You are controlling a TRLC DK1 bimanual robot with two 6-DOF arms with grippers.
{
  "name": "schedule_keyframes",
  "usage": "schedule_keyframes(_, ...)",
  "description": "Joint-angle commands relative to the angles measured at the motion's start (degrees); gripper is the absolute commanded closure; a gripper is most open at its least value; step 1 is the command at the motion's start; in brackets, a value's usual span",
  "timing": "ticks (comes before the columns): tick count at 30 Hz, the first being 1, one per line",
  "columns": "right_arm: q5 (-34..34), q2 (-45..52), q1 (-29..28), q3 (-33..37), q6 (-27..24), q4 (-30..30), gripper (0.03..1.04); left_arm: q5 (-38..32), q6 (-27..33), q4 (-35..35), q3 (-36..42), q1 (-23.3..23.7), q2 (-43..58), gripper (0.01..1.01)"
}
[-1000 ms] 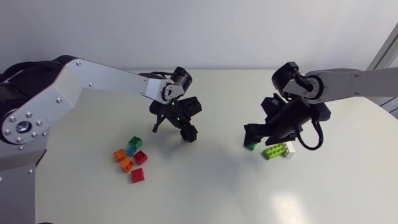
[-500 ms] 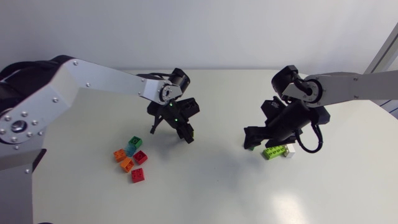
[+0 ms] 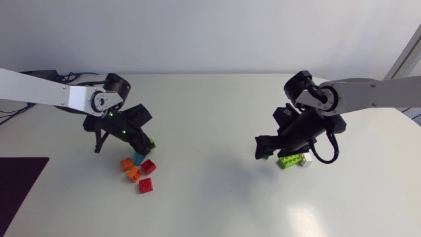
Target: Sort duplo bricks by size, large to the right and small to the left
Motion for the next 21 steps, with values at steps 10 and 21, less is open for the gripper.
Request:
schedule_keyframes(10, -0.2, -1.1, 0.6, -1.6, 0.2, -0.2, 0.07, 0.8, 0.9, 3.3, -5.2, -0.2, 0.0, 0.733)
schedule_keyframes(21, -0.1, -1.7, 1.2, -1.6, 0.6, -0.3, 0.07, 0.8, -0.2, 4.8, -6.4, -1.1, -1.6, 0.041)
